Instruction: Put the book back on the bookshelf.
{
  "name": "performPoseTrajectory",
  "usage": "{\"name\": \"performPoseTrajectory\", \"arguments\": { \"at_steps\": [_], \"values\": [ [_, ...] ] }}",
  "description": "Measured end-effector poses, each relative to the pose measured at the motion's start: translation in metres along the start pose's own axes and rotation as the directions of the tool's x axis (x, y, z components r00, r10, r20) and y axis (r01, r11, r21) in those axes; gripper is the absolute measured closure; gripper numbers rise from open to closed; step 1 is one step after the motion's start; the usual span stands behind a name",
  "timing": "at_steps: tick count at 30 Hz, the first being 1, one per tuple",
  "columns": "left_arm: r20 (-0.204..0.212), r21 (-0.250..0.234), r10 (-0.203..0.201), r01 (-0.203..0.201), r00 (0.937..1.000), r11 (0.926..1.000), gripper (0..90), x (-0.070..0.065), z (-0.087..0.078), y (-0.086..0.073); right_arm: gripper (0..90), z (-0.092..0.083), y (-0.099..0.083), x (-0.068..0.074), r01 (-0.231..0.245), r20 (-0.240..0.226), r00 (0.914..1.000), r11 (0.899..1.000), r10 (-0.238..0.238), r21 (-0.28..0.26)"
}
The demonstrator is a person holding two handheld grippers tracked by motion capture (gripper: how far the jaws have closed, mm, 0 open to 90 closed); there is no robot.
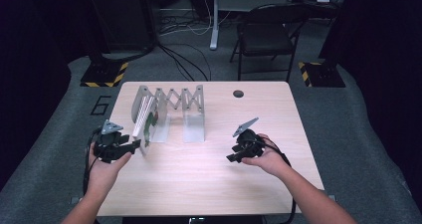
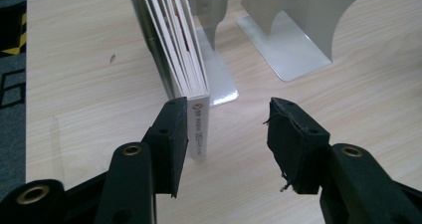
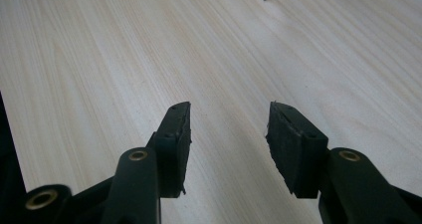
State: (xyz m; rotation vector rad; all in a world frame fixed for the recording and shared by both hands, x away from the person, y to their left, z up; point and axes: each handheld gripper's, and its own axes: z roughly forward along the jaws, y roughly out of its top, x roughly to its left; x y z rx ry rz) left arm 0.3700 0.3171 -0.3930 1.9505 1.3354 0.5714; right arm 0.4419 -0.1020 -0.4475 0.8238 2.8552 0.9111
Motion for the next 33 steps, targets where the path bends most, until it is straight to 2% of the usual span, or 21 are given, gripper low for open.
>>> {"name": "performPoseTrajectory", "arguments": {
  "at_steps": [7, 8, 11, 13, 16, 17, 21, 24, 26, 29, 31, 33],
  "values": [
    [0.024, 0.008, 0.019, -0.02, 0.9995, 0.9998, 50.3, -0.008, -0.003, -0.005, 51.9, -0.002, 0.0, 0.002, -0.004, 0.005, 1.0, 1.0, 0.004, 0.002],
    [0.022, 0.002, 0.019, -0.019, 0.9996, 0.9998, 50.3, -0.01, -0.002, -0.006, 51.7, -0.002, 0.0, 0.002, 0.008, 0.009, 0.9999, 1.0, -0.008, 0.002],
    [0.04, 0.011, 0.032, -0.033, 0.9987, 0.9994, 50.2, -0.014, -0.002, -0.011, 51.7, -0.002, 0.0, 0.005, 0.004, 0.014, 0.9999, 1.0, -0.004, 0.002],
    [0.055, 0.019, 0.035, -0.036, 0.9979, 0.9992, 50.1, -0.017, -0.001, -0.013, 51.6, -0.002, 0.001, 0.006, 0.018, 0.011, 0.9998, 1.0, -0.018, 0.005],
    [0.071, 0.019, 0.034, -0.036, 0.9969, 0.9992, 49.8, -0.021, 0.002, -0.018, 51.6, -0.001, 0.0, 0.008, 0.009, 0.019, 0.9998, 1.0, -0.009, -0.004],
    [0.077, 0.019, 0.037, -0.038, 0.9963, 0.9991, 49.8, -0.023, 0.003, -0.02, 51.6, -0.002, 0.001, 0.009, 0.005, 0.012, 0.9999, 1.0, -0.005, 0.012],
    [0.105, 0.023, 0.045, -0.048, 0.9934, 0.9986, 49.6, -0.029, 0.009, -0.027, 51.5, -0.002, 0.0, 0.009, 0.034, 0.018, 0.9993, 0.999, -0.034, 0.01],
    [0.124, 0.024, 0.046, -0.049, 0.9912, 0.9985, 49.5, -0.034, 0.017, -0.033, 51.4, -0.003, -0.001, 0.011, 0.015, 0.021, 0.9997, 1.0, -0.015, 0.006],
    [0.155, 0.026, 0.051, -0.056, 0.9865, 0.9981, 49.5, -0.038, 0.022, -0.036, 51.4, -0.004, 0.0, 0.01, 0.027, 0.021, 0.9994, 1.0, -0.027, 0.009],
    [0.171, 0.027, 0.084, -0.09, 0.9817, 0.9956, 49.4, -0.043, 0.027, -0.041, 51.4, -0.003, -0.001, 0.013, 0.013, 0.022, 0.9997, 1.0, -0.014, 0.008],
    [0.186, 0.014, 0.09, -0.094, 0.9784, 0.9955, 49.3, -0.046, 0.031, -0.044, 51.4, -0.002, -0.001, 0.013, 0.033, 0.026, 0.9991, 0.999, -0.033, 0.005],
    [0.205, 0.008, 0.1, -0.104, 0.9736, 0.9945, 49.3, -0.049, 0.034, -0.047, 51.4, -0.001, -0.002, 0.014, 0.031, 0.028, 0.9991, 0.999, -0.031, 0.008]
  ]
}}
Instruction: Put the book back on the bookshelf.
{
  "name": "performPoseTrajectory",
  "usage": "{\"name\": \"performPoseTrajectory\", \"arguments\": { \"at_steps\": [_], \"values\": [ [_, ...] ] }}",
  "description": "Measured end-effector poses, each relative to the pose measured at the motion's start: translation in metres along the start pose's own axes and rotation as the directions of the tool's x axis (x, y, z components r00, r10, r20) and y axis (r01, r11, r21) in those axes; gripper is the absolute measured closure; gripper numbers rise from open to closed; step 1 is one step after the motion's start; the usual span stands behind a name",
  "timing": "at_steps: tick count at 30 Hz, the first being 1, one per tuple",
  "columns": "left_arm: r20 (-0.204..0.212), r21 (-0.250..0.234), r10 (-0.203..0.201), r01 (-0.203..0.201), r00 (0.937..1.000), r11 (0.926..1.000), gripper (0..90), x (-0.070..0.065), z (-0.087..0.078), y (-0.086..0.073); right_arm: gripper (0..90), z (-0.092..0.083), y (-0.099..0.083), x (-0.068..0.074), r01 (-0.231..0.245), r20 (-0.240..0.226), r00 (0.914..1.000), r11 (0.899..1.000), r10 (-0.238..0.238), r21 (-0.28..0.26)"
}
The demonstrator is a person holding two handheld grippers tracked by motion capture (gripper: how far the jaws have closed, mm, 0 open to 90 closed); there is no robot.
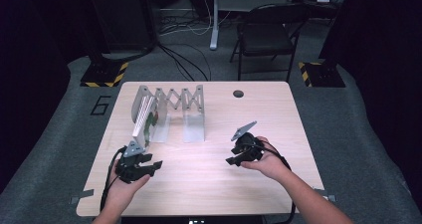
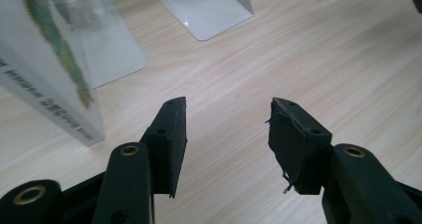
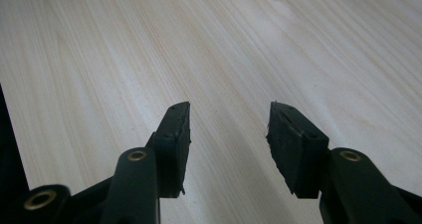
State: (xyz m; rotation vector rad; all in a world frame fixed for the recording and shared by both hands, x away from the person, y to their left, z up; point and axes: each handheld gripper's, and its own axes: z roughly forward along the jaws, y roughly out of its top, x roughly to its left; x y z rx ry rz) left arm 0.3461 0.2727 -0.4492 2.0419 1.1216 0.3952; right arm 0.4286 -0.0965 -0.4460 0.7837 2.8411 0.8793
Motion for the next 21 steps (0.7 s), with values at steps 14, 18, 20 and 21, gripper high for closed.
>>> {"name": "performPoseTrajectory", "arguments": {
  "at_steps": [14, 18, 20, 21],
  "values": [
    [0.041, 0.035, 0.102, -0.103, 0.9939, 0.994, 48.9, -0.006, 0.019, -0.021, 51.5, 0.004, -0.002, 0.006, -0.006, -0.002, 1.0, 1.0, 0.006, -0.017],
    [0.044, 0.058, 0.114, -0.116, 0.9925, 0.9915, 48.7, -0.008, 0.025, -0.024, 51.5, 0.006, -0.003, 0.007, 0.014, 0.011, 0.9999, 1.0, -0.013, -0.024],
    [0.046, 0.062, 0.117, -0.119, 0.9921, 0.9909, 48.6, -0.008, 0.027, -0.025, 51.5, 0.006, -0.004, 0.008, 0.008, 0.017, 0.9998, 1.0, -0.008, -0.02],
    [0.043, 0.059, 0.116, -0.118, 0.9923, 0.9912, 48.5, -0.008, 0.029, -0.026, 51.4, 0.007, -0.005, 0.009, 0.011, 0.022, 0.9997, 1.0, -0.011, -0.021]
  ]
}}
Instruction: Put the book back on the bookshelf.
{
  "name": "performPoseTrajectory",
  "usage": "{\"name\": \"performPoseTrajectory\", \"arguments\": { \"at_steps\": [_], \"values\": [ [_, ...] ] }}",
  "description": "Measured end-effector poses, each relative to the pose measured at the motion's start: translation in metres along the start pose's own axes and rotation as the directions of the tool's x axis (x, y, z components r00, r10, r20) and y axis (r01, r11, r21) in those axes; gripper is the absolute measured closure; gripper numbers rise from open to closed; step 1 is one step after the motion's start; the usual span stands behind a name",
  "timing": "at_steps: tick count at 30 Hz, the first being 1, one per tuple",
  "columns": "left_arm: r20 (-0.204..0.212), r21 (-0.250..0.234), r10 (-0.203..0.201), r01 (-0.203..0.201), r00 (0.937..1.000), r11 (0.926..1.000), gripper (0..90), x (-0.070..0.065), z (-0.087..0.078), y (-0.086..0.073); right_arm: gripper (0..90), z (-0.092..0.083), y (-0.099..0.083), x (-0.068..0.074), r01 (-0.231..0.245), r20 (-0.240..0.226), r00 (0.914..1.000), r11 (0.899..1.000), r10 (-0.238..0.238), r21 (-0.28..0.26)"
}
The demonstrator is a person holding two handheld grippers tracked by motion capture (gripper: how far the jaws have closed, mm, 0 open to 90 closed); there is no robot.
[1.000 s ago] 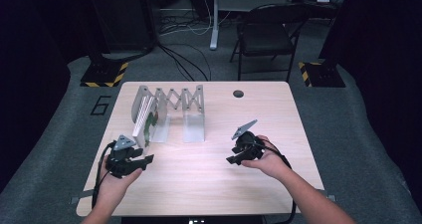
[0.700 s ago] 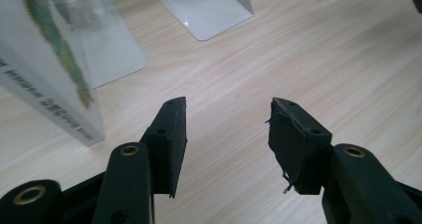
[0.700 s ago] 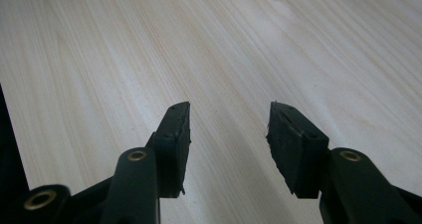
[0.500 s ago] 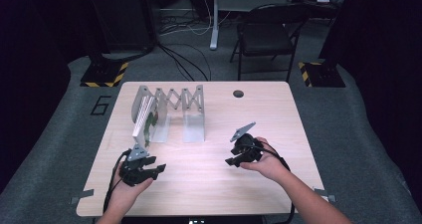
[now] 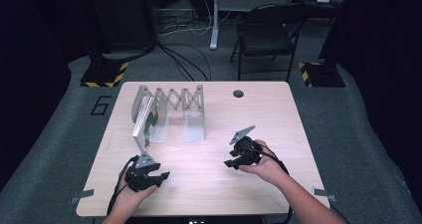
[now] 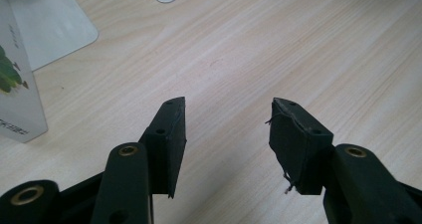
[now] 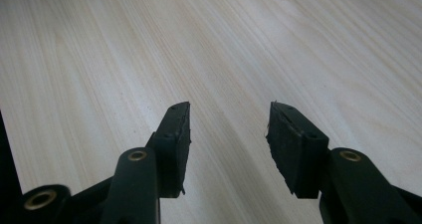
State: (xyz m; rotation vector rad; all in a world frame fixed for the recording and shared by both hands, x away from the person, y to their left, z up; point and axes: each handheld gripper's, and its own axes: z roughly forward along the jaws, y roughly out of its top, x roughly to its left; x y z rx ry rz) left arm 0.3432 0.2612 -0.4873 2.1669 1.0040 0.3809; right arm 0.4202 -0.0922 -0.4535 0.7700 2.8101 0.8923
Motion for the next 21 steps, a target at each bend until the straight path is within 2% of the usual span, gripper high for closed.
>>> {"name": "performPoseTrajectory", "arguments": {
  "at_steps": [6, 7, 10, 11, 12, 13, 14, 17, 21],
  "values": [
    [0.012, 0.031, -0.004, 0.004, 0.9999, 0.9995, 47.7, 0.002, 0.004, -0.001, 51.5, 0.0, -0.005, 0.002, -0.014, 0.007, 0.9999, 1.0, 0.014, -0.017],
    [0.003, 0.016, -0.014, 0.014, 0.9999, 0.9998, 47.7, 0.001, 0.005, -0.002, 51.5, 0.0, -0.006, 0.002, -0.016, 0.009, 0.9998, 1.0, 0.016, -0.023],
    [0.005, 0.02, -0.012, 0.011, 0.9999, 0.9997, 47.6, 0.003, 0.006, -0.003, 51.4, 0.0, -0.01, 0.003, -0.025, 0.008, 0.9997, 0.999, 0.025, -0.029],
    [0.008, 0.022, -0.013, 0.013, 0.9999, 0.9997, 47.6, 0.003, 0.005, -0.002, 51.5, 0.0, -0.011, 0.004, -0.048, 0.01, 0.9988, 0.998, 0.049, -0.034],
    [0.007, 0.02, -0.014, 0.014, 0.9999, 0.9997, 47.5, 0.003, 0.005, -0.002, 51.5, 0.001, -0.012, 0.004, -0.036, 0.012, 0.9993, 0.998, 0.036, -0.042],
    [0.012, 0.024, -0.016, 0.016, 0.9998, 0.9996, 47.4, 0.003, 0.005, -0.002, 51.5, 0.0, -0.013, 0.006, -0.059, 0.014, 0.9981, 0.997, 0.06, -0.042],
    [0.011, 0.017, -0.017, 0.017, 0.9998, 0.9997, 47.3, 0.004, 0.005, -0.003, 51.5, 0.0, -0.014, 0.004, -0.04, 0.015, 0.9991, 0.998, 0.04, -0.046],
    [0.005, 0.019, -0.018, 0.018, 0.9998, 0.9997, 47.2, 0.004, 0.005, -0.002, 51.5, 0.001, -0.017, 0.004, -0.074, 0.021, 0.997, 0.996, 0.075, -0.056],
    [-0.002, 0.02, -0.018, 0.018, 0.9998, 0.9996, 47.2, 0.006, 0.001, -0.002, 51.4, 0.003, -0.021, 0.002, -0.083, 0.023, 0.9962, 0.995, 0.084, -0.06]
  ]
}}
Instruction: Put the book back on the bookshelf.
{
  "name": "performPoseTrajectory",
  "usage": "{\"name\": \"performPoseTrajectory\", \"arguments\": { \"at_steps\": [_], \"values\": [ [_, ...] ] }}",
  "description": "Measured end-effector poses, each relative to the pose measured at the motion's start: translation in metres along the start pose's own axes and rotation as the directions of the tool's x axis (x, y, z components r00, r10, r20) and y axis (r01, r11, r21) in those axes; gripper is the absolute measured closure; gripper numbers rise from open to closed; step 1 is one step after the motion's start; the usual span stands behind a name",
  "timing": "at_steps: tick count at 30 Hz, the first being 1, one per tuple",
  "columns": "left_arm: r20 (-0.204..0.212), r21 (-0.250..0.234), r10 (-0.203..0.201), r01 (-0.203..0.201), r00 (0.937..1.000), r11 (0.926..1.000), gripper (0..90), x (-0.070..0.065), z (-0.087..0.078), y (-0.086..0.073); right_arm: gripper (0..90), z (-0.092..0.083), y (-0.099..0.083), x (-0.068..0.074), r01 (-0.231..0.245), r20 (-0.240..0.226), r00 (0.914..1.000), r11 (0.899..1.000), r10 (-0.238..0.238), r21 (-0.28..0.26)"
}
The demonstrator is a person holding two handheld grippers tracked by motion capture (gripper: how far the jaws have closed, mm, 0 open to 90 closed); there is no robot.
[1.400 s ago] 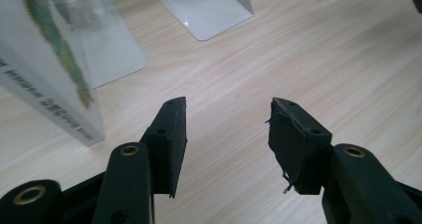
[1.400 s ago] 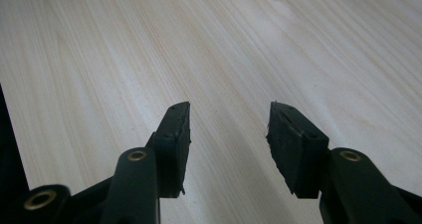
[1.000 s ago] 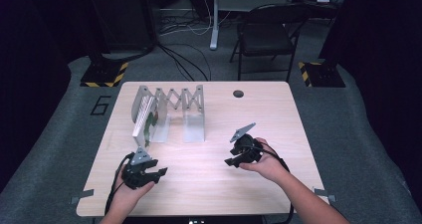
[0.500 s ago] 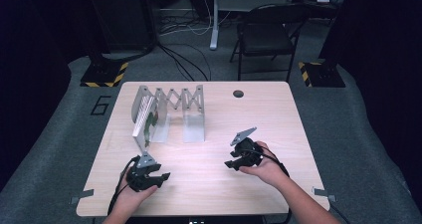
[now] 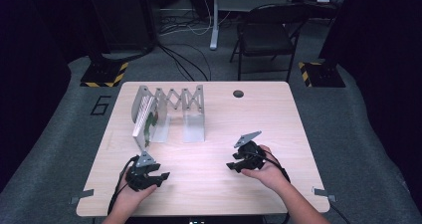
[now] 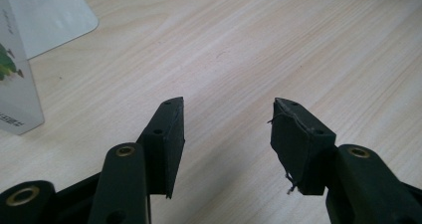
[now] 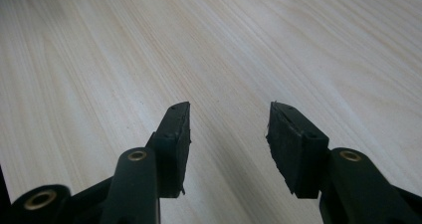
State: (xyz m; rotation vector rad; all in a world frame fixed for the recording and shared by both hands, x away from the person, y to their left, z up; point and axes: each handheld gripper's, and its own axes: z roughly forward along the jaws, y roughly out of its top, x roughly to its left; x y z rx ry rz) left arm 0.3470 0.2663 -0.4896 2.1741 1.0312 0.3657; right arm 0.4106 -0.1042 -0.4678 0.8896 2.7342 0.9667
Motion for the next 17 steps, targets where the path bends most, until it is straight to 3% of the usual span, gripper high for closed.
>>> {"name": "performPoseTrajectory", "arguments": {
  "at_steps": [7, 11, 14, 16, 17],
  "values": [
    [-0.016, -0.055, -0.054, 0.053, 0.9984, 0.9971, 46.6, 0.004, -0.007, 0.0, 51.4, 0.0, -0.007, -0.004, -0.016, 0.018, 0.9997, 1.0, 0.016, -0.018],
    [-0.038, -0.08, -0.067, 0.064, 0.9971, 0.9948, 46.6, 0.006, -0.014, 0.001, 51.4, 0.001, -0.01, -0.007, -0.032, 0.03, 0.999, 0.999, 0.033, -0.038],
    [-0.068, -0.127, -0.079, 0.07, 0.9946, 0.9895, 46.6, 0.008, -0.022, 0.002, 51.4, 0.003, -0.014, -0.01, -0.056, 0.033, 0.9978, 0.997, 0.058, -0.047],
    [-0.093, -0.173, -0.093, 0.076, 0.9914, 0.982, 46.6, 0.01, -0.028, 0.003, 51.4, 0.004, -0.016, -0.01, -0.08, 0.041, 0.9958, 0.995, 0.082, -0.057],
    [-0.104, -0.204, -0.104, 0.081, 0.9891, 0.9756, 46.6, 0.01, -0.031, 0.004, 51.3, 0.004, -0.018, -0.012, -0.061, 0.047, 0.9968, 0.996, 0.064, -0.057]
  ]
}}
